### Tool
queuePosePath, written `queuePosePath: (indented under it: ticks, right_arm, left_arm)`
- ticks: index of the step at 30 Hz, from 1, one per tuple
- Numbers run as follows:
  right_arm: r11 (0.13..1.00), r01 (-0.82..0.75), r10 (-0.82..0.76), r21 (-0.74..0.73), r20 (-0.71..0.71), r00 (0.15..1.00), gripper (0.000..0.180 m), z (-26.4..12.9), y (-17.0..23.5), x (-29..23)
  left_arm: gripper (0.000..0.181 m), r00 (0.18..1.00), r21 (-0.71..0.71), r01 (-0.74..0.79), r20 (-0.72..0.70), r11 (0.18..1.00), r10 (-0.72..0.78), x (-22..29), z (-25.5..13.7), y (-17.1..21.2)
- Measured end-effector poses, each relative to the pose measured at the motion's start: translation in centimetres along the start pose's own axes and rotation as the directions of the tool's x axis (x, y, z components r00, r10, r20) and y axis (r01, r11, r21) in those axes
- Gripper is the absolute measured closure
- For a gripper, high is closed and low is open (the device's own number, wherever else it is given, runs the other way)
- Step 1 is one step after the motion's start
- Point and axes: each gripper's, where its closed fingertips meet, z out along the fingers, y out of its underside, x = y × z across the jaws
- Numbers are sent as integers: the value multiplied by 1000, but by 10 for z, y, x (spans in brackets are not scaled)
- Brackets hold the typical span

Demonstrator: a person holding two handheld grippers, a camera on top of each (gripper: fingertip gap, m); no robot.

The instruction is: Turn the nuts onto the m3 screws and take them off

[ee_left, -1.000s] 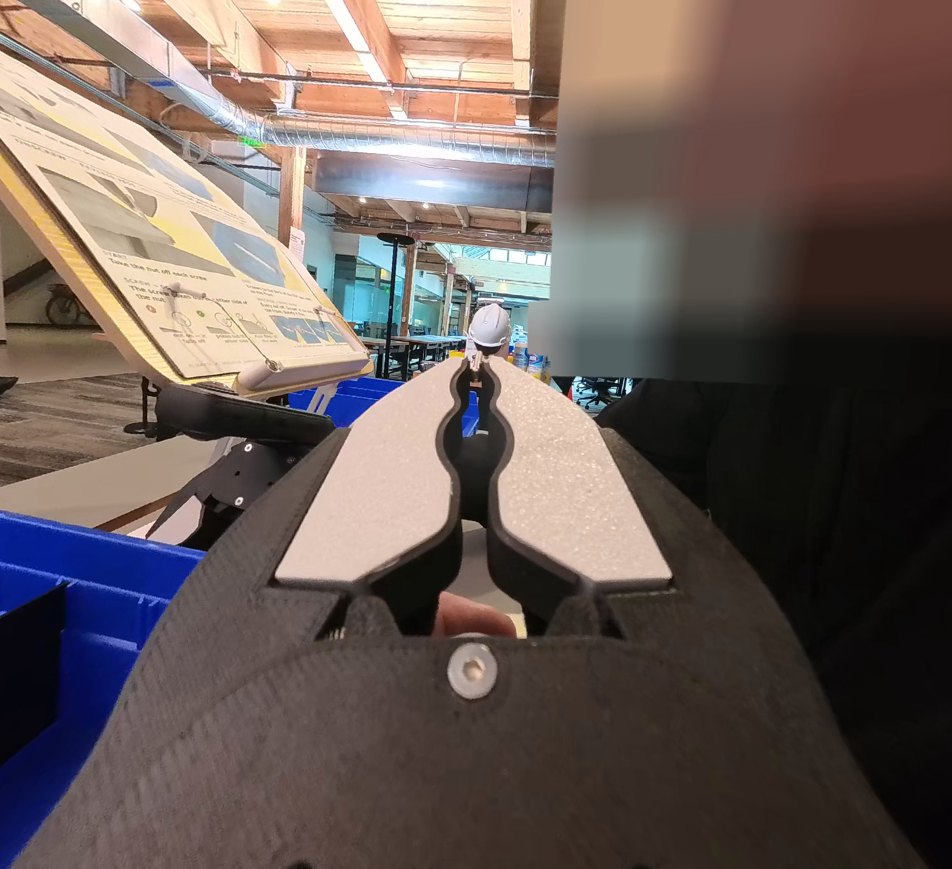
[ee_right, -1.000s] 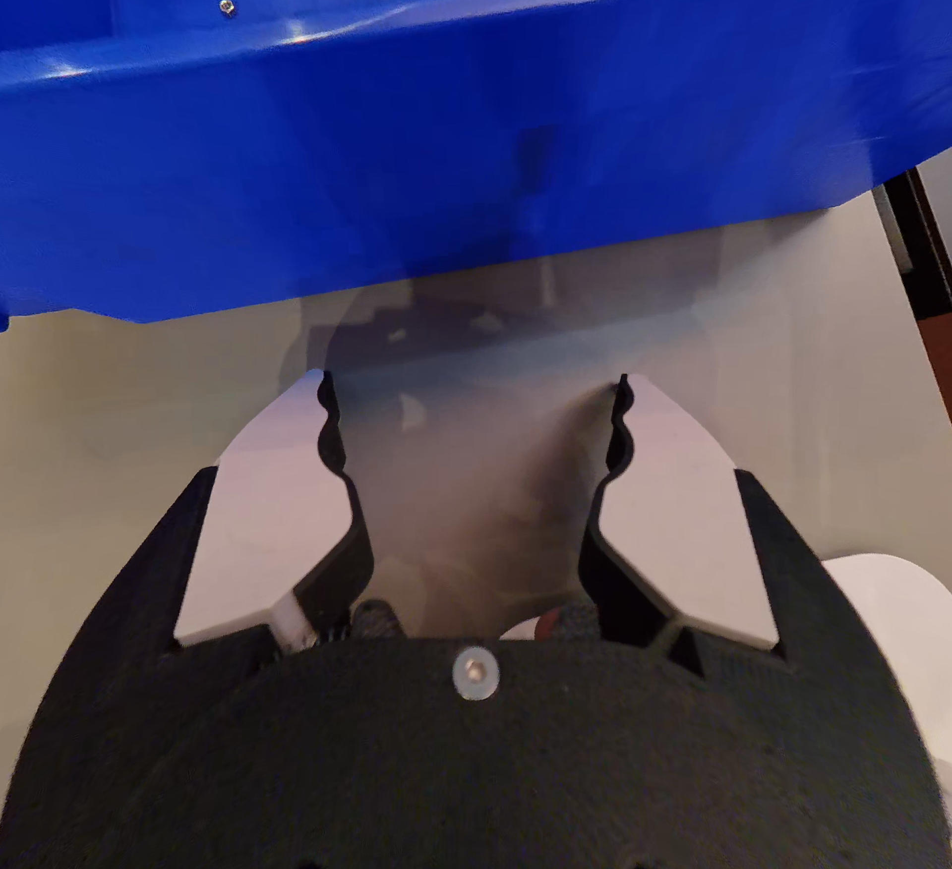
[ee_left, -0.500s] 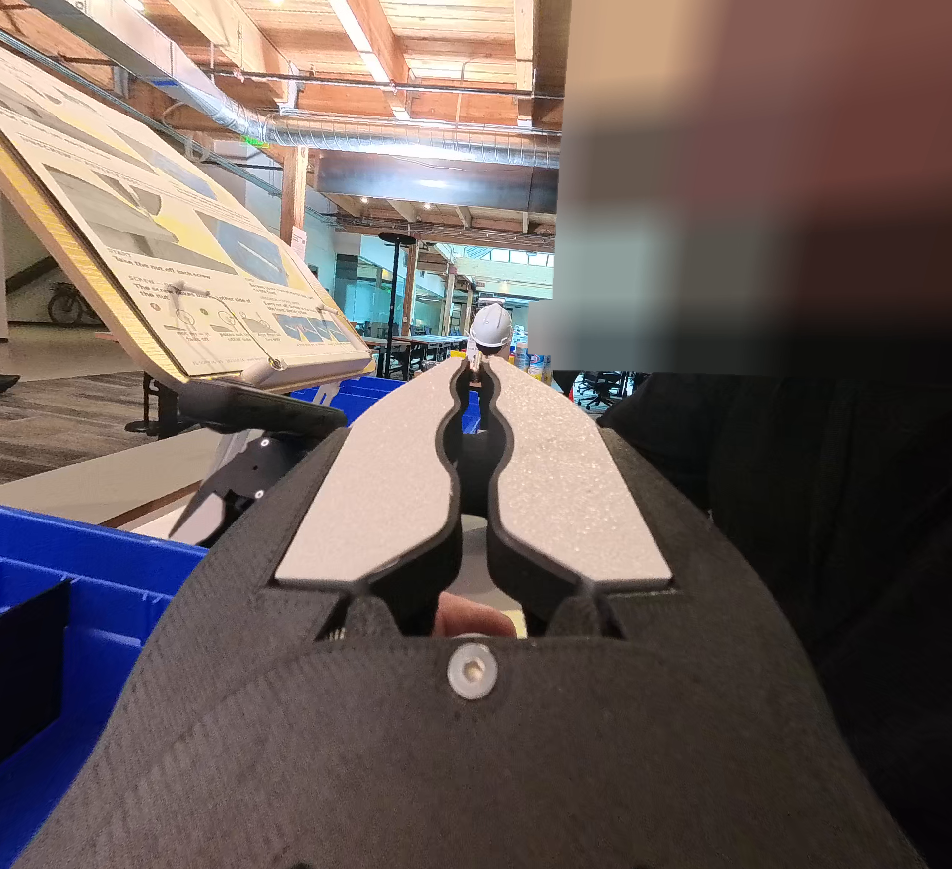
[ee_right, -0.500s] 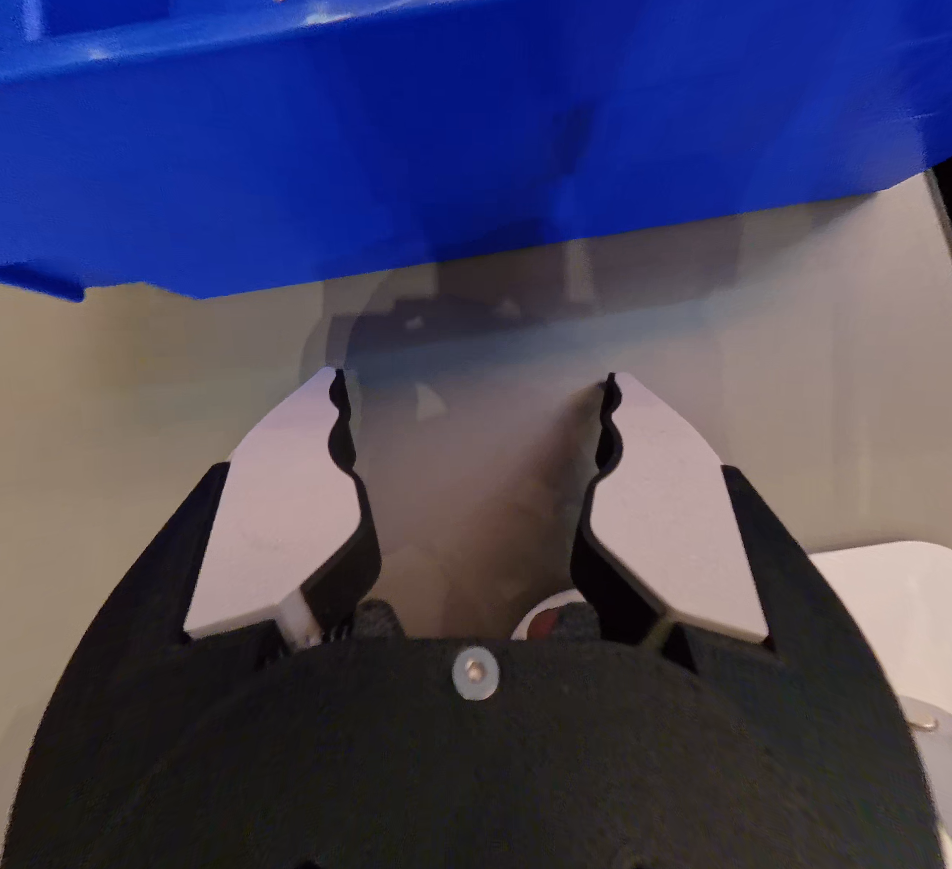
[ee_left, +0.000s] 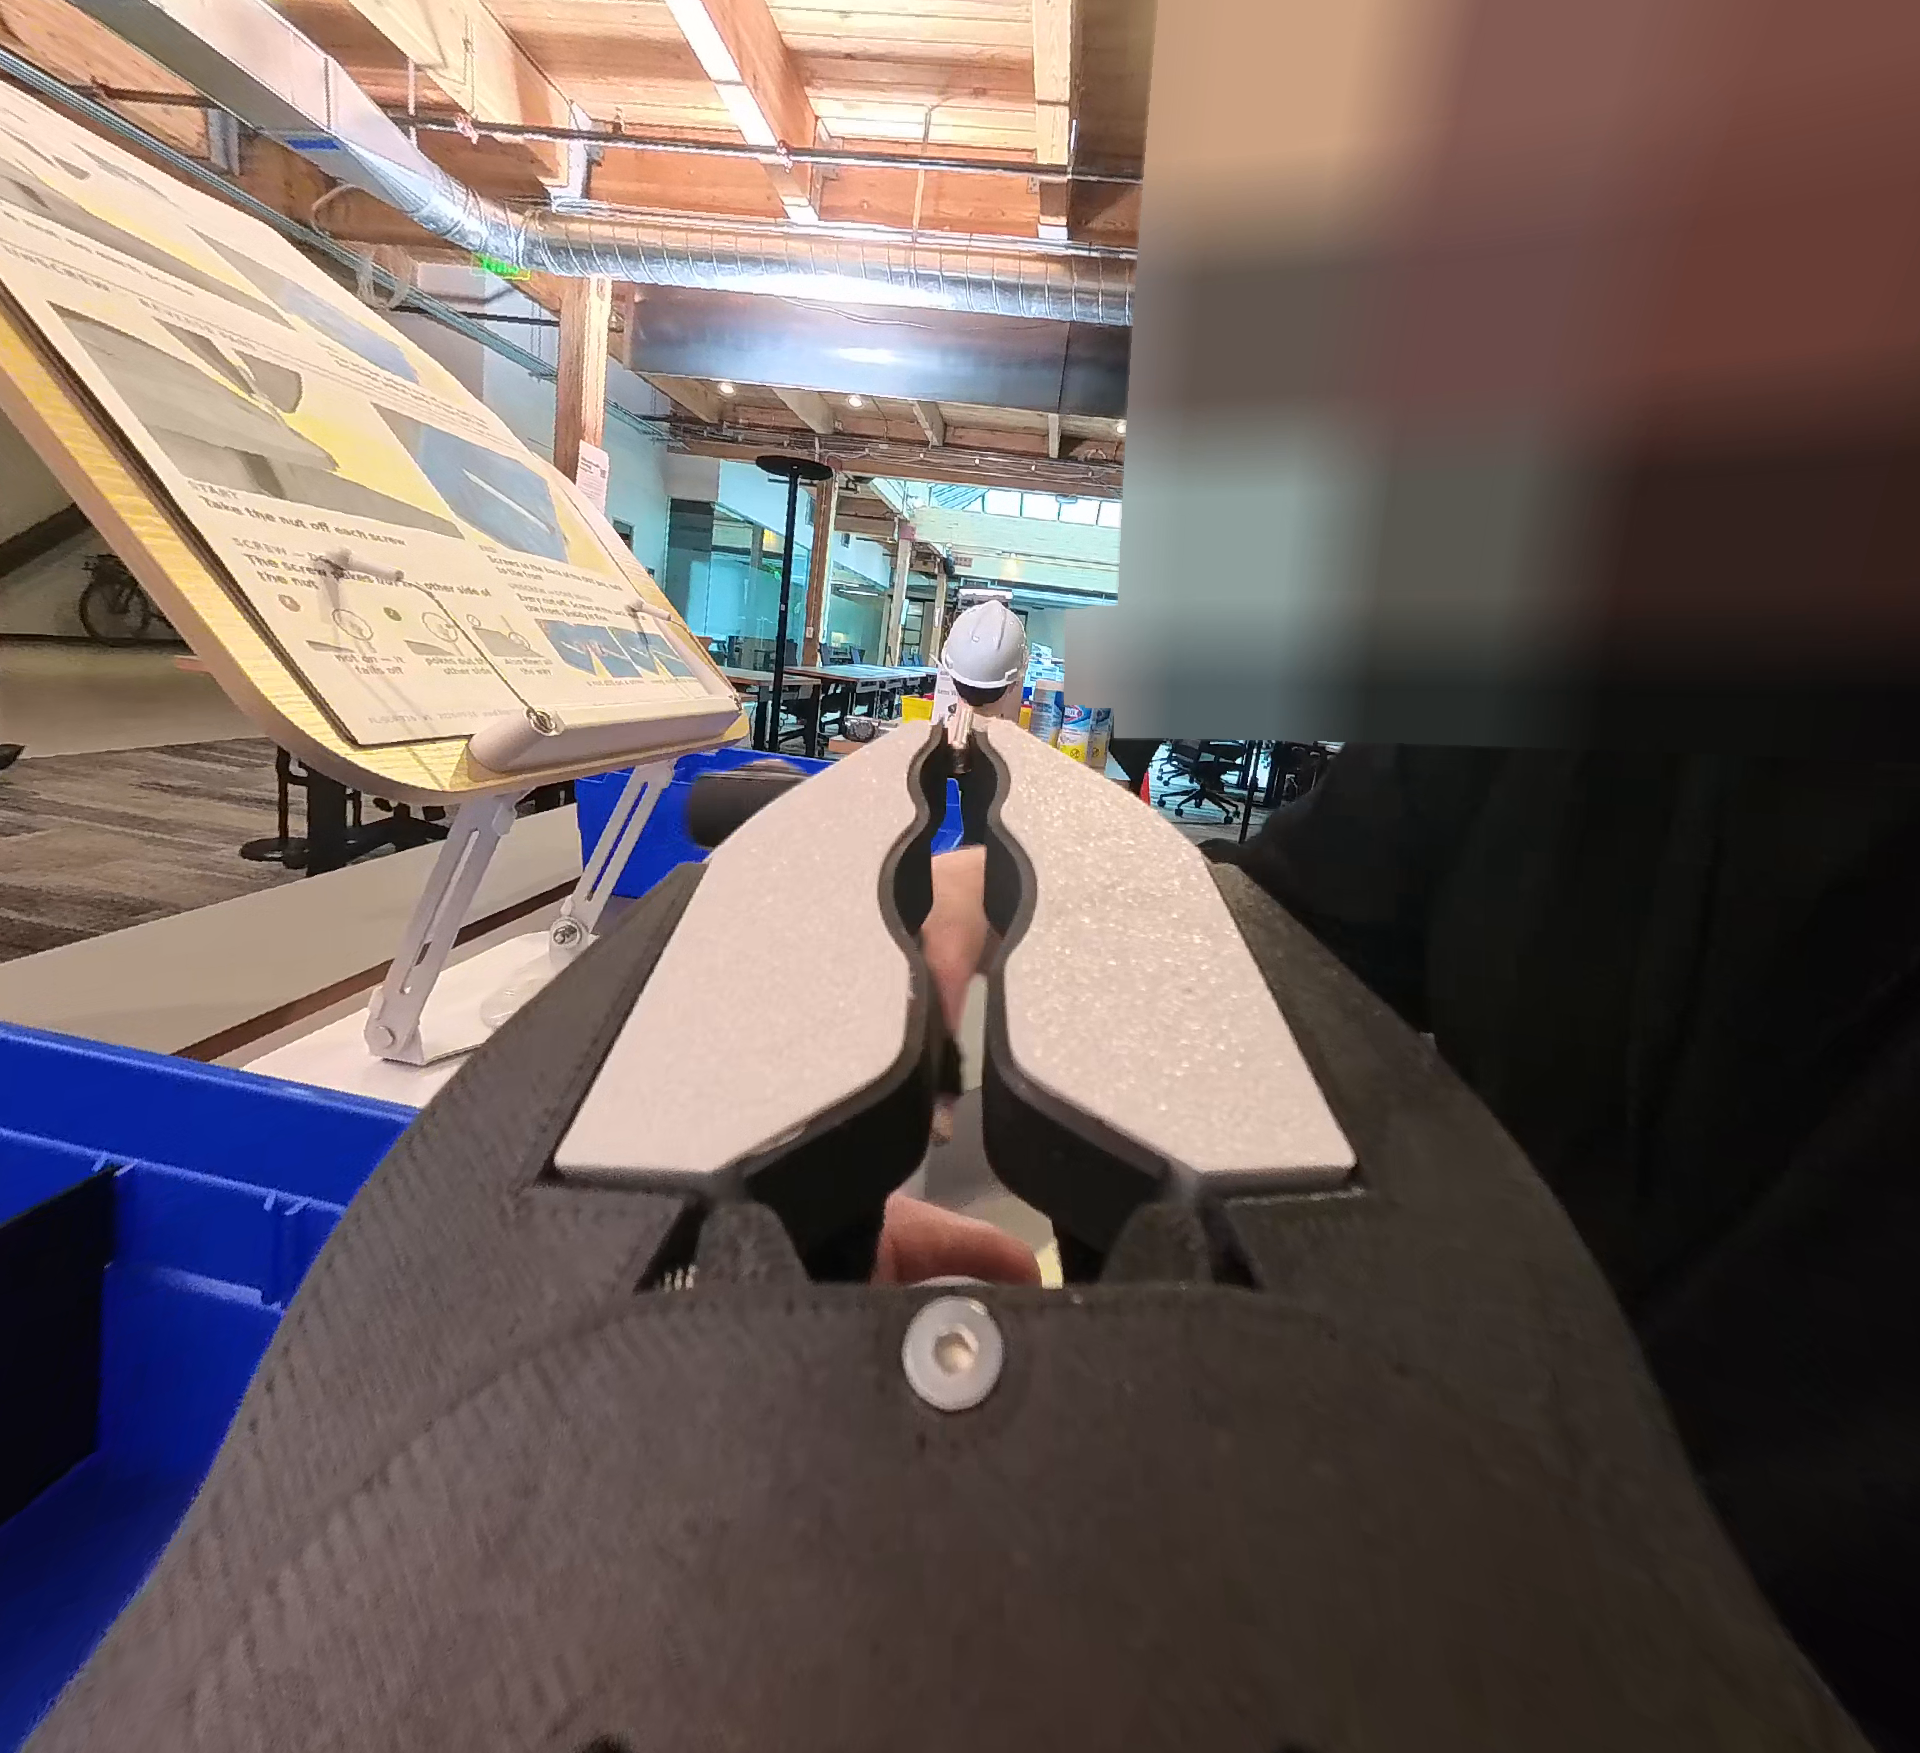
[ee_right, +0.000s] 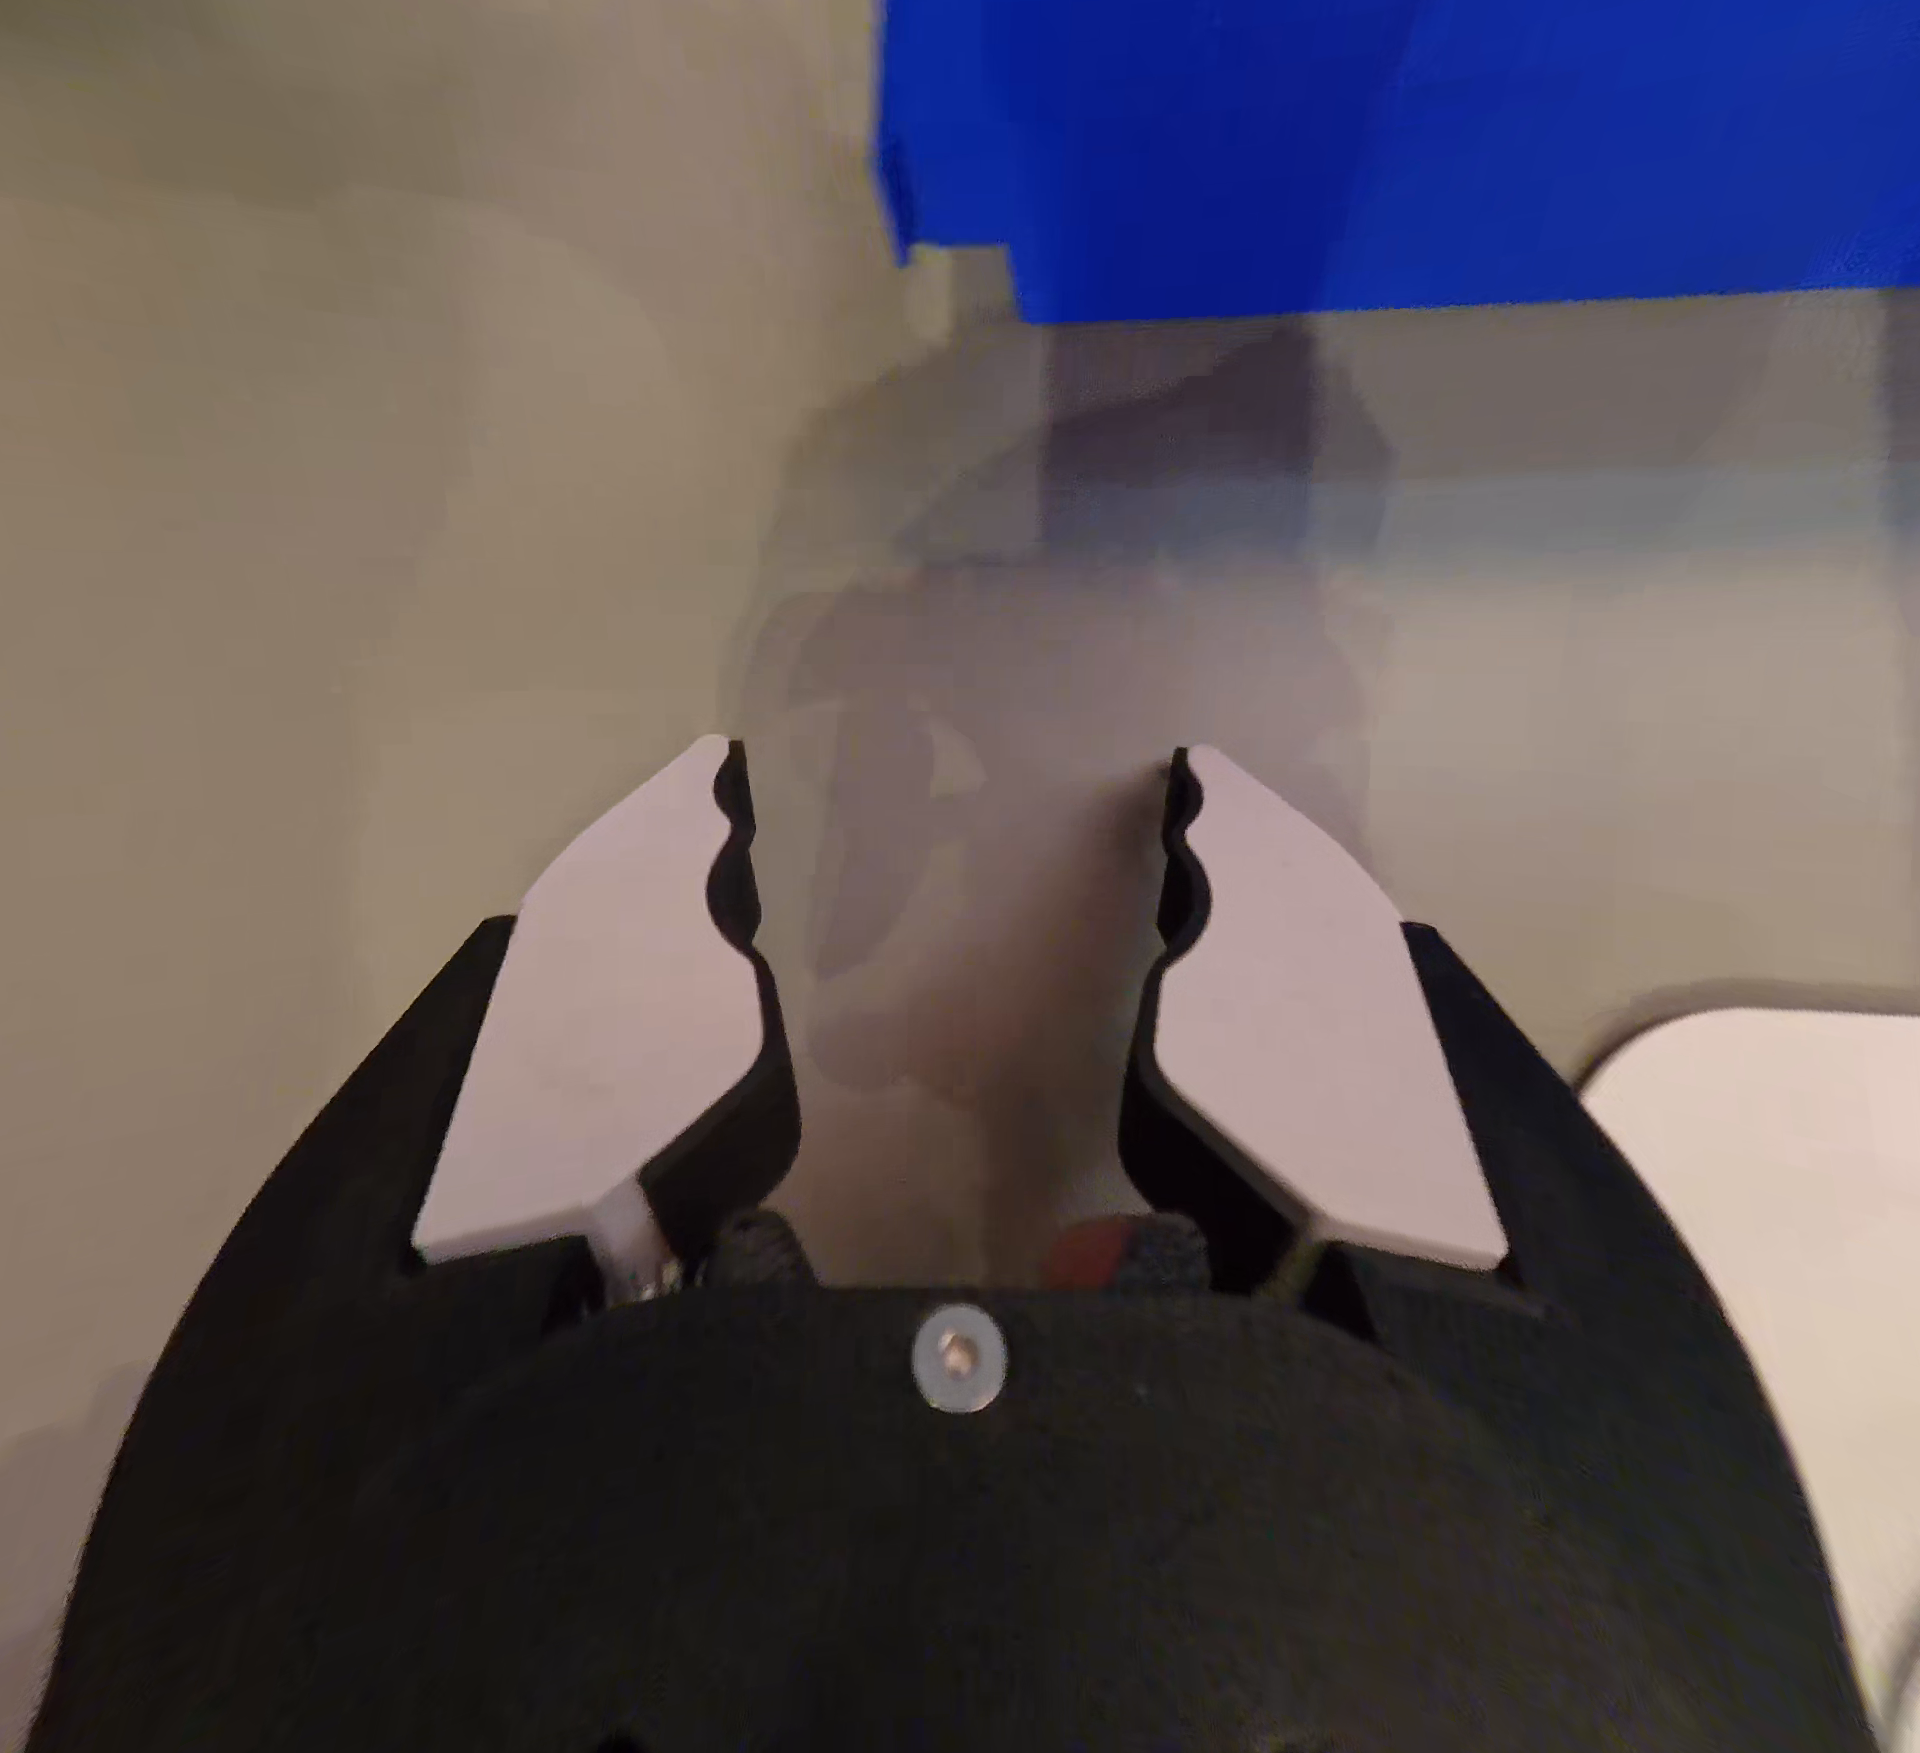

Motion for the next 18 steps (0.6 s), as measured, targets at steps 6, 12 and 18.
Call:
queuePosePath:
  ticks: [6, 12, 18]
  right_arm:
    - [999, 18, -20, 27, 59, 998, 111, -9, 4, -32]
    - [997, 36, -36, 69, -9, 999, 130, -15, 1, -14]
    - [998, 30, -29, 52, -21, 999, 145, -8, 6, -4]
  left_arm:
    - [178, 1000, -5, 1, -3, 1000, -1, 0, 1, 1]
    - [178, 1000, -7, 1, 5, 1000, -1, -2, 0, 2]
    - [178, 1000, -8, 8, 3, 1000, -8, -2, 1, 4]
